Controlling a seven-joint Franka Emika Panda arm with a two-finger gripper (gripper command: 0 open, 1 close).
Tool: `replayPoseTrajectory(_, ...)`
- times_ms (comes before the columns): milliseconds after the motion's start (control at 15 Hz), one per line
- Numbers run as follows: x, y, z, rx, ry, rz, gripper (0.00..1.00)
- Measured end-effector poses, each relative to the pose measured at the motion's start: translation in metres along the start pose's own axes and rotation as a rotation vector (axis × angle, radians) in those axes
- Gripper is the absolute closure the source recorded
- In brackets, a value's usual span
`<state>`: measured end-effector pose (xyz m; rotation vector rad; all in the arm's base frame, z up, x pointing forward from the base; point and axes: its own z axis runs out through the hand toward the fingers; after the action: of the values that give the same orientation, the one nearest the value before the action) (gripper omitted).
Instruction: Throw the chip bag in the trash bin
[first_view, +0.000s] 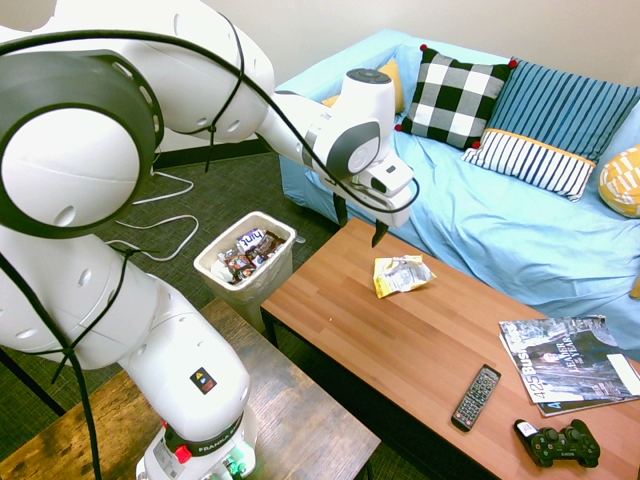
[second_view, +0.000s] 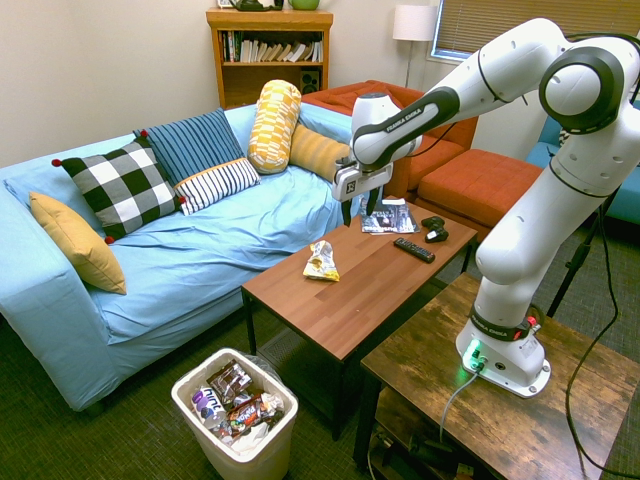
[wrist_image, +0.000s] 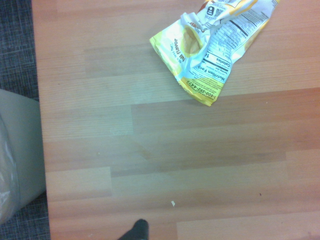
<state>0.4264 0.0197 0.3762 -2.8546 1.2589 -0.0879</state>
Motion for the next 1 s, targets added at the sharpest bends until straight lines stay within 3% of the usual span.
replayPoseTrajectory(200, 0.002, -0.003, 0.003, -0.008, -0.005, 0.019, 0.00)
replayPoseTrajectory(400, 0.020, -0.026, 0.021, -0.017, 0.002, 0.115, 0.00)
replayPoseTrajectory(1000, 0.116, -0.119, 0.148, -0.166, -0.017, 0.469, 0.00)
